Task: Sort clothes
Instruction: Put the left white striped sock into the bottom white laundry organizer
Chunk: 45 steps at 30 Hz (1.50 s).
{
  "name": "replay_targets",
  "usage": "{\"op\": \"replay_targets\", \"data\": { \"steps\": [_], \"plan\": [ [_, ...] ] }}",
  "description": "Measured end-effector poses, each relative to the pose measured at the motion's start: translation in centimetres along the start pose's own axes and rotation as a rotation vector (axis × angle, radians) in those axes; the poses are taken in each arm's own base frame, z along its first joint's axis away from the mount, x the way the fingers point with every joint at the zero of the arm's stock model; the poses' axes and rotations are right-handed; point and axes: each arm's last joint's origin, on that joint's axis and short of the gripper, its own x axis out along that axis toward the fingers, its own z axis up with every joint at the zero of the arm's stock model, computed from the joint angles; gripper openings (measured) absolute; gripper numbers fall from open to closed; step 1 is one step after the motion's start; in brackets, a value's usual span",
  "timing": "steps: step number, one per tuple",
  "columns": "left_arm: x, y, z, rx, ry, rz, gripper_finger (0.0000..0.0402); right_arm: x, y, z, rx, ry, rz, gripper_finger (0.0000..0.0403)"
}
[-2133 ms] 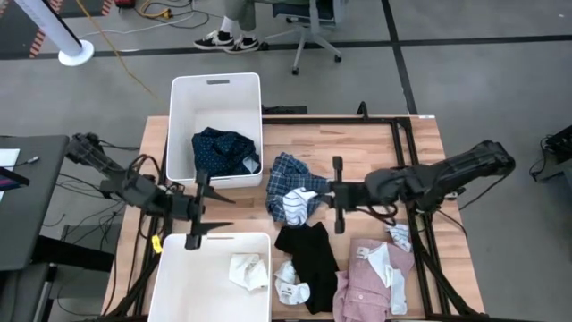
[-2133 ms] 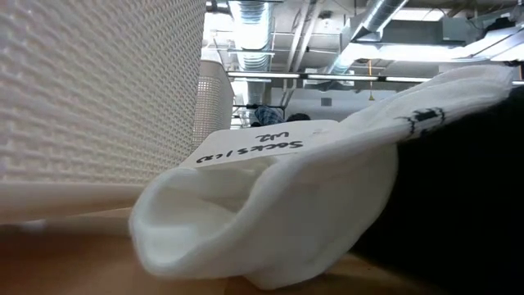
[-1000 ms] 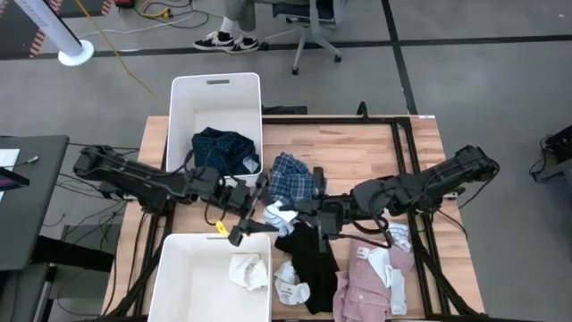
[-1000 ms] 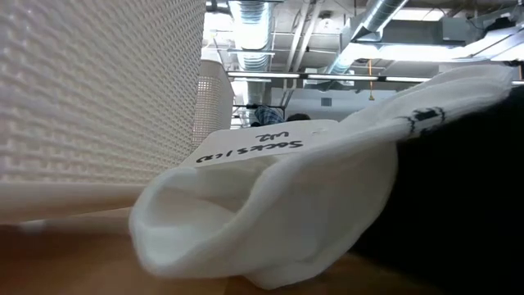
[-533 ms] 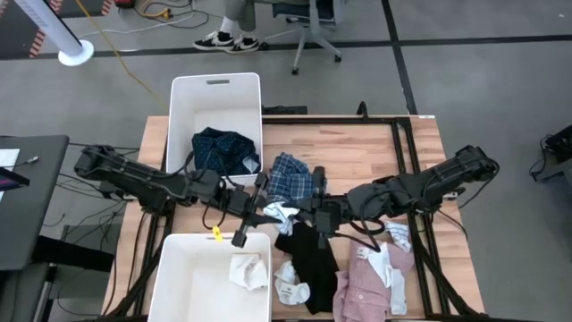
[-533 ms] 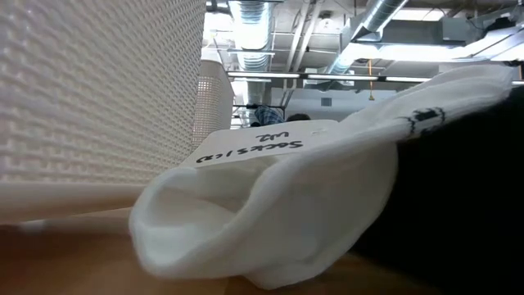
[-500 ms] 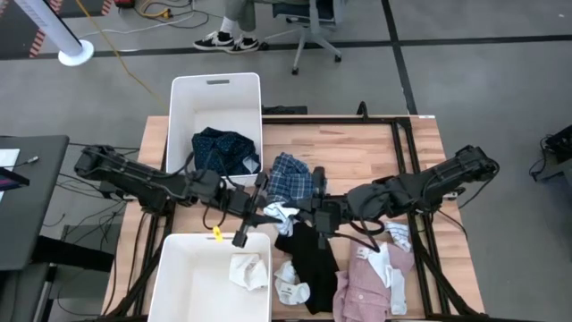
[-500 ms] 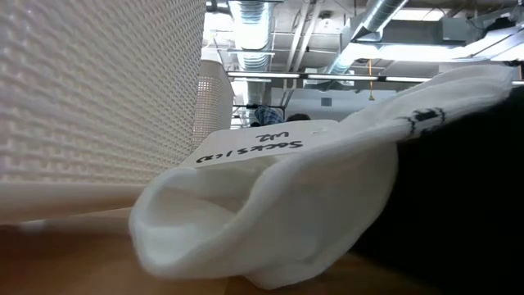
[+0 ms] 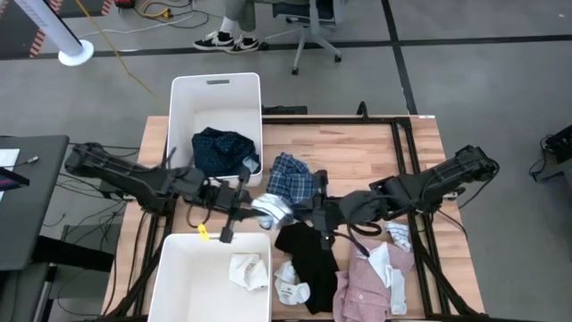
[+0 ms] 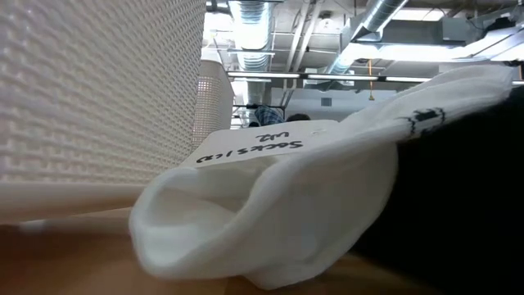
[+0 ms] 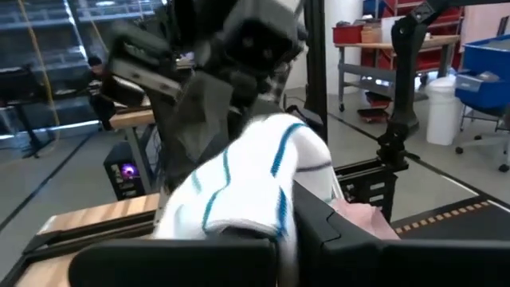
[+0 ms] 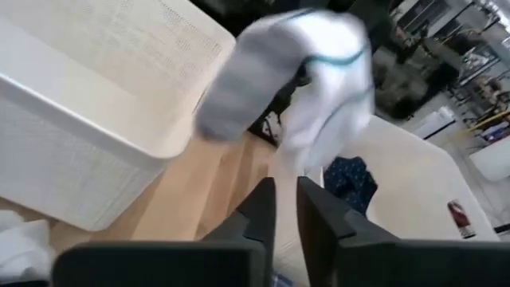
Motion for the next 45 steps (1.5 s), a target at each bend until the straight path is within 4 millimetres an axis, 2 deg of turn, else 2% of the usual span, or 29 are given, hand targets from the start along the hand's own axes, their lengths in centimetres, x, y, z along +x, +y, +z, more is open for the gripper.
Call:
{"op": "replay_targets", "data": {
  "steps": [7,13,16,21,25,28,32,45],
  "plan": [
    [-3.3,-1.1,1.7,-0.004,0.014,-0.019,0.0001,0.0,0.2,-0.4,0.034,0.039,0.018,0.0154],
    [-5.3,-2.7,1.3,-0.067,0.129,-0.123,0.0,-0.1,0.5,-0.6,0.09,0.068,0.032,0.0218],
    [-5.8,-3.9,1.2,-0.113,0.163,-0.215,0.0,-0.3,0.8,-0.9,0.106,0.101,0.047,0.0229],
    [-6.5,-6.4,1.1,-0.112,0.193,-0.346,0.0,-0.3,0.9,-1.2,0.136,0.13,0.053,0.0227],
    [-6.7,-7.6,0.9,-0.104,0.238,-0.365,0.0,-0.3,0.9,-1.2,0.147,0.131,0.054,0.0223],
    [-6.4,-8.5,0.5,-0.111,0.323,-0.363,0.0,-0.3,0.9,-1.2,0.148,0.13,0.054,0.0223],
    [-5.0,-9.9,-0.1,-0.108,0.452,-0.371,0.0,-0.3,0.9,-1.2,0.149,0.129,0.055,0.0222],
    [-0.2,-13.3,-2.2,0.067,0.851,-0.303,0.0,-0.4,1.0,-1.4,0.174,0.147,0.065,0.0222]
  ]
}}
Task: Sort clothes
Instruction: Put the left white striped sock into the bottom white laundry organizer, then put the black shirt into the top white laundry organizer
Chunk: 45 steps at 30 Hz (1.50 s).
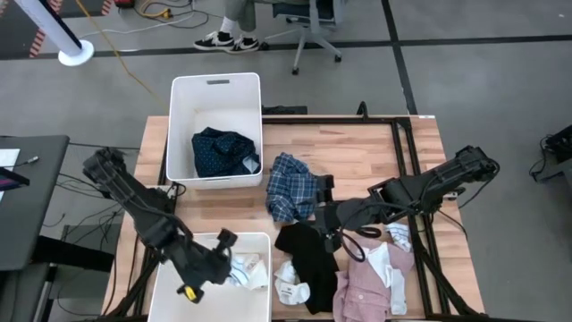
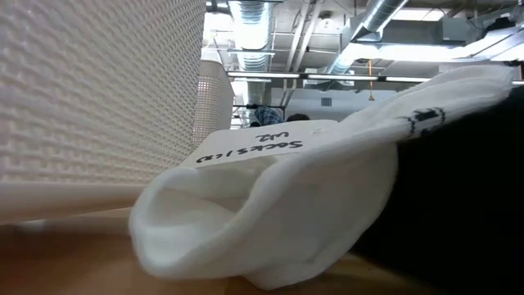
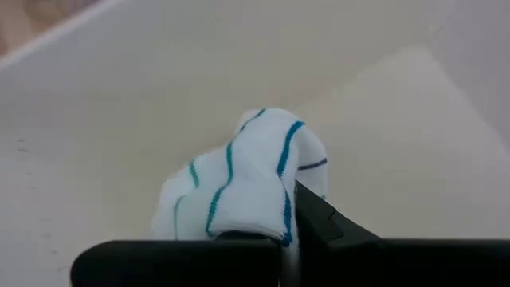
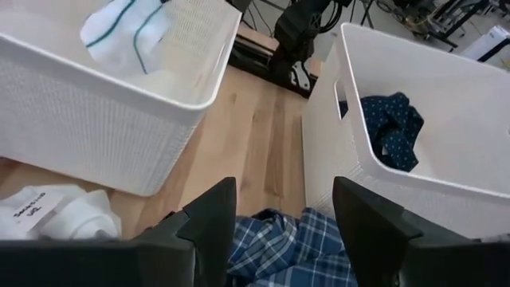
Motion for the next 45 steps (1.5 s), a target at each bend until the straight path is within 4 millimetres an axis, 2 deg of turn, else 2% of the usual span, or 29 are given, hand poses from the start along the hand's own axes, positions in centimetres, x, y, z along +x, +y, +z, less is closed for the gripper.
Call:
{"op": "replay_targets", "data": {
  "steps": [6,13,19,31,36,40,45],
  "plan": [
    [1.7,-0.3,0.0,0.019,0.067,0.009,0.0,-0.2,0.5,-0.2,-0.004,0.017,0.015,0.0222],
    [1.9,0.1,-0.2,0.014,0.084,0.017,0.0018,-0.4,0.9,-0.1,-0.014,0.014,0.029,0.0222],
    [1.9,0.1,-0.2,0.008,0.095,-0.05,0.0034,-0.5,1.1,-0.1,-0.016,0.013,0.032,0.0222],
    [2.1,0.8,-0.2,-0.045,0.099,-0.029,0.0113,-0.5,1.1,-0.1,-0.014,0.012,0.033,0.0222],
    [2.1,0.8,-0.2,-0.041,0.097,-0.011,0.013,-0.6,1.3,-0.1,-0.018,0.009,0.039,0.0222],
    [1.5,0.9,0.5,-0.042,0.072,-0.014,0.0132,-0.6,1.6,-0.2,-0.021,0.006,0.045,0.0222],
    [-0.1,0.9,1.8,-0.019,0.015,-0.003,0.0132,0.0,2.3,-1.3,-0.021,0.04,0.083,0.0222]
  ]
}}
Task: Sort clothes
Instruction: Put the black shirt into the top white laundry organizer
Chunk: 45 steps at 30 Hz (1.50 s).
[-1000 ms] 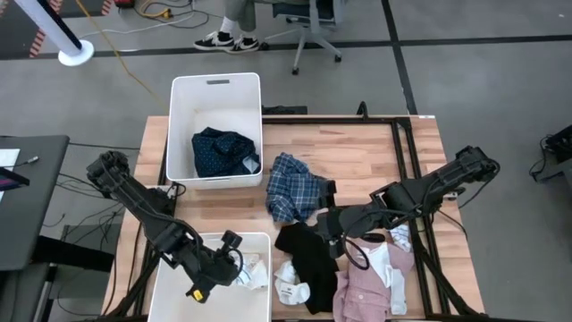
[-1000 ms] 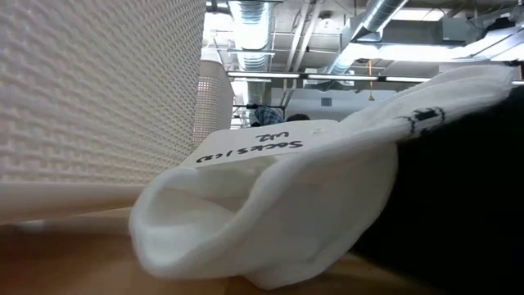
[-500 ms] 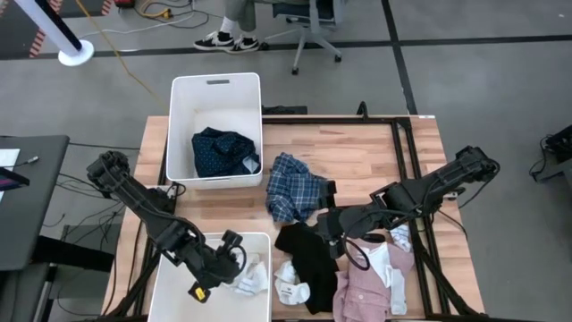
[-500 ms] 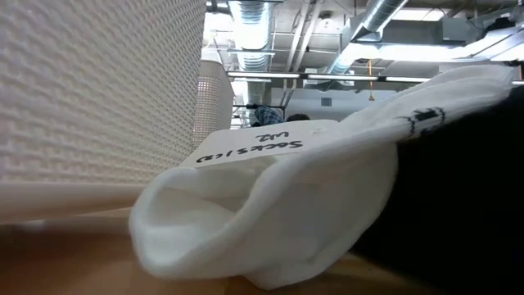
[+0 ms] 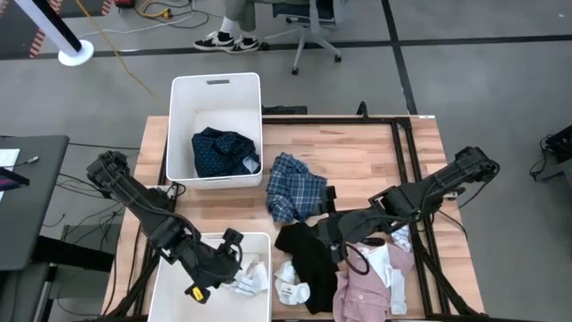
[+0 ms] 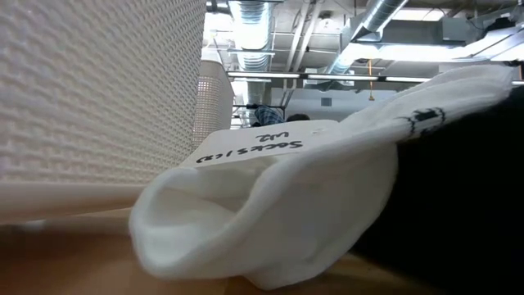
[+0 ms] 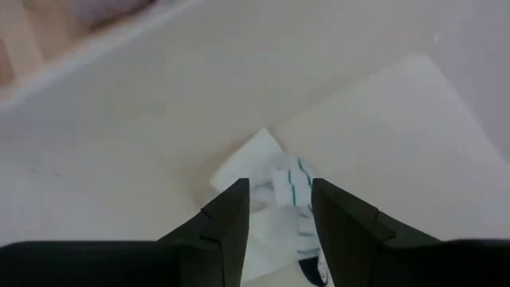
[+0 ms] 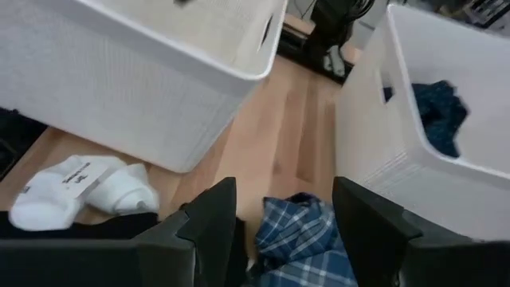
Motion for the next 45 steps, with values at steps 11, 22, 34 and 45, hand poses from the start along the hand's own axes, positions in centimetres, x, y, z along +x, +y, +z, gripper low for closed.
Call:
{"op": "replay_targets", "data": {
  "steps": [11,22,34,45],
  "plan": [
    [-4.1,-1.2,2.3,0.112,-0.126,0.18,0.0132,0.6,2.3,-1.8,0.023,0.044,0.065,0.0222],
    [-7.6,-1.4,2.4,0.091,-0.238,0.322,0.0132,1.7,6.4,-5.2,0.053,0.054,0.15,0.0222],
    [-9.5,-1.2,2.6,0.077,-0.33,0.362,0.0132,2.2,8.7,-8.2,0.121,0.089,0.188,0.0222],
    [-9.3,-1.1,2.0,0.067,-0.284,0.378,0.0132,1.1,10.3,-8.5,0.201,0.117,0.23,0.0225]
  ]
}}
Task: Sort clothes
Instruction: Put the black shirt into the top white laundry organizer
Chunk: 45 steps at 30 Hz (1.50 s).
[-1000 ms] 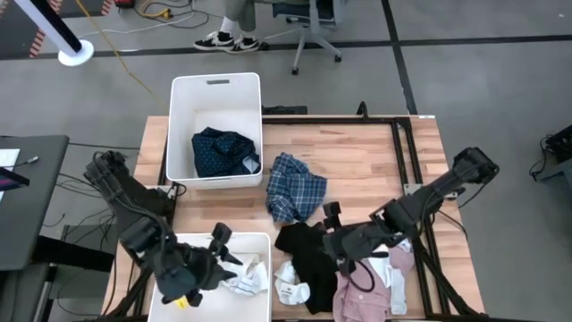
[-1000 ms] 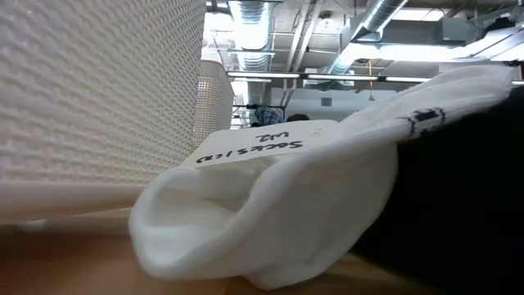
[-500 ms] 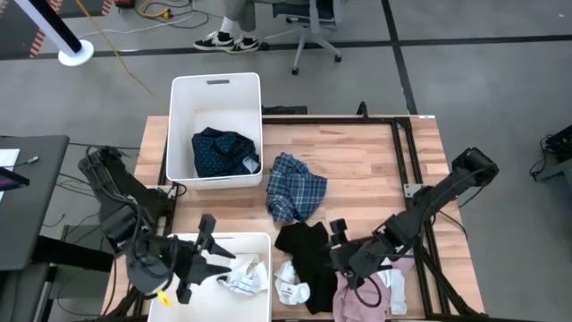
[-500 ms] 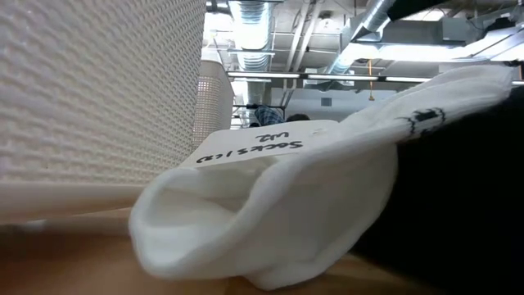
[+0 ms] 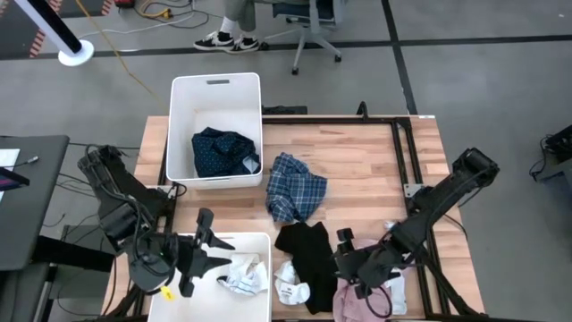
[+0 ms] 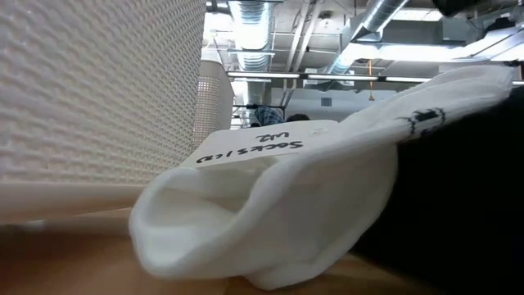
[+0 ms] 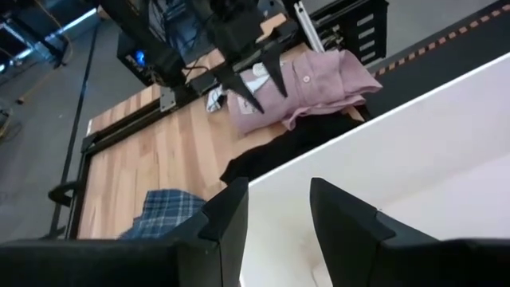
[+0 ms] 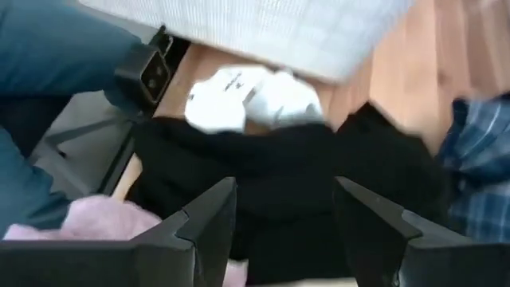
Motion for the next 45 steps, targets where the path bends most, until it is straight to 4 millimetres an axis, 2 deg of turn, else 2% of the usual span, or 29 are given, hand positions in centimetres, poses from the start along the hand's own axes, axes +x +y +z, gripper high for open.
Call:
{"op": "replay_targets", "data": {
  "steps": [6,10,19,27,39,45],
  "plan": [
    [0.3,-0.3,-0.5,-0.006,0.02,0.001,0.0132,-0.3,-0.8,-2.1,0.111,0.231,-0.059,0.0247],
    [0.9,-0.6,-1.0,-0.007,0.038,0.005,0.0132,-1.3,-0.7,-2.6,0.145,0.334,-0.081,0.025],
    [1.7,-1.3,-2.1,-0.003,0.07,0.009,0.0132,-2.3,0.0,-2.0,0.154,0.366,-0.058,0.025],
    [2.6,-2.0,-3.1,-0.002,0.09,0.009,0.0132,-3.2,-0.3,-3.5,0.238,0.543,-0.107,0.025],
    [3.5,-2.7,-4.5,-0.003,0.129,0.009,0.0132,-3.6,-0.4,-4.0,0.289,0.605,-0.137,0.025],
    [3.9,-3.0,-5.1,-0.019,0.149,0.0,0.0132,-3.6,-0.4,-4.1,0.317,0.605,-0.147,0.0237]
  ]
}}
